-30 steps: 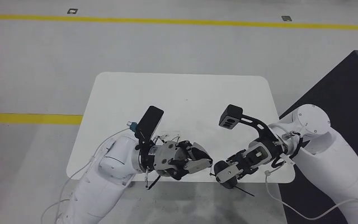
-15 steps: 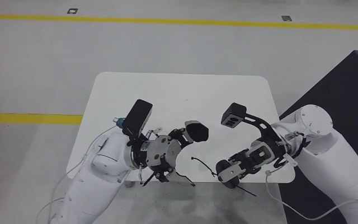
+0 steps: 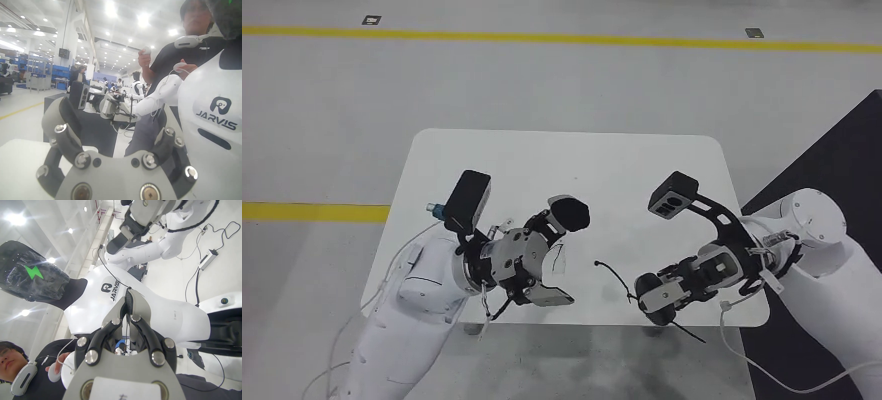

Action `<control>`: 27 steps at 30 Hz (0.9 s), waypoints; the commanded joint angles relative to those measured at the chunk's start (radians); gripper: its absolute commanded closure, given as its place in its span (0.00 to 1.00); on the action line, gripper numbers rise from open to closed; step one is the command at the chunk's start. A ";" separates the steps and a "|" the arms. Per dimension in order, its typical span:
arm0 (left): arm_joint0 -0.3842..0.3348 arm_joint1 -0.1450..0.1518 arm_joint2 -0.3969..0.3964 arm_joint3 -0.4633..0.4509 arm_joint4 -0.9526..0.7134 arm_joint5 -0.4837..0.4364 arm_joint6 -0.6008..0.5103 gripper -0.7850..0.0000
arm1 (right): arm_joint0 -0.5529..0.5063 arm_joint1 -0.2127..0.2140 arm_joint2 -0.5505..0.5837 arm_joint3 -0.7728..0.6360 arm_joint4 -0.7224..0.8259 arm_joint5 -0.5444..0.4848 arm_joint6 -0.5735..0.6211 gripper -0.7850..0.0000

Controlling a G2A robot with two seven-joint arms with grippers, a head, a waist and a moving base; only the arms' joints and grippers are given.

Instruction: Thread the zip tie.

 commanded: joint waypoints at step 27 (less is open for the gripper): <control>0.042 0.003 -0.024 -0.142 0.618 0.041 0.007 0.00 | -0.017 0.000 0.076 0.008 0.031 -0.007 -0.015 1.00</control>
